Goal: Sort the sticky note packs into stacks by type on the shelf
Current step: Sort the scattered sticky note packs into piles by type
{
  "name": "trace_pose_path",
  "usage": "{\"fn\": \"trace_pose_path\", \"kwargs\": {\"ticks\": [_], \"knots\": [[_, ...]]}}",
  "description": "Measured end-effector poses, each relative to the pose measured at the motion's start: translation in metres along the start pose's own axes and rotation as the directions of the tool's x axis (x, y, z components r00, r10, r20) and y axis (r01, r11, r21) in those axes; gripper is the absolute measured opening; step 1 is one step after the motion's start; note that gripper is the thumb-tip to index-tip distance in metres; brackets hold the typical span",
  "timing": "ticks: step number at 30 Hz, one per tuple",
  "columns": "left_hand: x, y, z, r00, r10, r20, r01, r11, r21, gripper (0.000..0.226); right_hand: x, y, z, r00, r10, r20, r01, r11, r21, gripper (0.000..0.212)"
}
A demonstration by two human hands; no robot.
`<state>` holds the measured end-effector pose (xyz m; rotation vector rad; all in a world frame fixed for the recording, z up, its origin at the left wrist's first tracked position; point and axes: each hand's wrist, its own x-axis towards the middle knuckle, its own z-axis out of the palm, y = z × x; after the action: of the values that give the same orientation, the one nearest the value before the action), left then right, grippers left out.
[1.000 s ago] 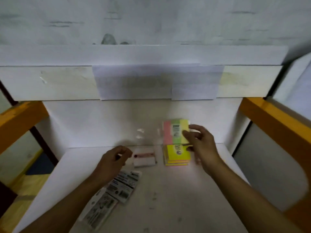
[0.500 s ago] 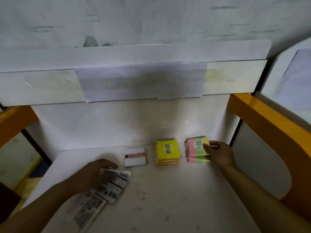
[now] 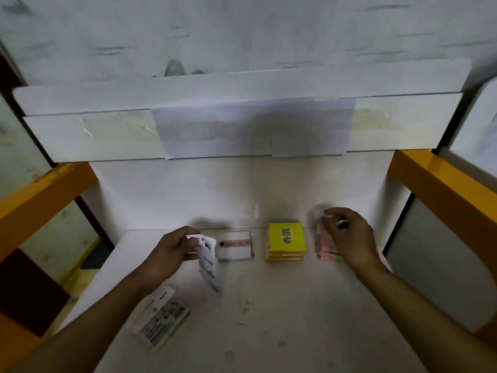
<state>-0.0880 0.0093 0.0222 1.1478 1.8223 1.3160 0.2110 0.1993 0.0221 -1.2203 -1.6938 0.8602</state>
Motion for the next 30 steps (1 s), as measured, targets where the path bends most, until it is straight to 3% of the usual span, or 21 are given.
{"fn": "trace_pose_path", "kwargs": {"ticks": [3, 6, 9, 12, 16, 18, 20, 22, 25, 30], "knots": [[-0.002, 0.021, 0.015, 0.998, -0.026, 0.060, 0.040, 0.970, -0.240, 0.022, -0.021, -0.052, 0.023, 0.941, -0.162, 0.297, 0.128, 0.983, 0.128, 0.012], [-0.003, 0.044, 0.030, 0.996, -0.052, 0.078, 0.084, 0.863, -0.499, 0.020, -0.040, -0.079, 0.048, 0.784, -0.127, 0.608, -0.014, 0.975, 0.222, 0.032], [-0.005, 0.061, 0.041, 0.997, -0.034, 0.073, 0.071, 0.793, -0.605, 0.023, -0.055, -0.085, 0.065, 0.667, -0.058, 0.743, -0.272, 0.909, 0.315, 0.039], [-0.008, 0.065, 0.046, 0.997, 0.003, 0.083, 0.043, 0.836, -0.547, 0.018, -0.062, -0.082, 0.073, 0.606, -0.109, 0.788, -0.304, 0.883, 0.356, 0.036], [-0.010, 0.056, 0.041, 1.000, 0.025, 0.004, -0.022, 0.946, -0.323, 0.031, -0.064, -0.076, 0.079, 0.721, -0.055, 0.691, -0.245, 0.912, 0.329, 0.022], [-0.010, 0.052, 0.038, 0.998, -0.058, 0.017, 0.061, 0.950, -0.305, 0.027, -0.061, -0.074, 0.080, 0.773, -0.004, 0.635, -0.282, 0.893, 0.349, 0.015], [-0.011, 0.046, 0.036, 0.977, -0.209, 0.046, 0.210, 0.895, -0.393, 0.043, -0.056, -0.072, 0.081, 0.809, 0.030, 0.587, -0.307, 0.873, 0.379, 0.012], [-0.012, 0.042, 0.032, 0.968, -0.229, 0.103, 0.251, 0.888, -0.386, 0.047, -0.054, -0.073, 0.081, 0.825, 0.033, 0.564, -0.295, 0.876, 0.381, 0.013], [-0.015, 0.036, 0.029, 0.981, -0.129, 0.145, 0.160, 0.960, -0.229, 0.025, -0.055, -0.075, 0.087, 0.816, 0.038, 0.577, -0.270, 0.908, 0.321, 0.032], [-0.012, 0.032, 0.016, 0.989, -0.141, -0.033, 0.131, 0.969, -0.210, 0.030, -0.054, -0.083, 0.100, 0.825, 0.034, 0.564, -0.241, 0.924, 0.297, 0.037]]}}
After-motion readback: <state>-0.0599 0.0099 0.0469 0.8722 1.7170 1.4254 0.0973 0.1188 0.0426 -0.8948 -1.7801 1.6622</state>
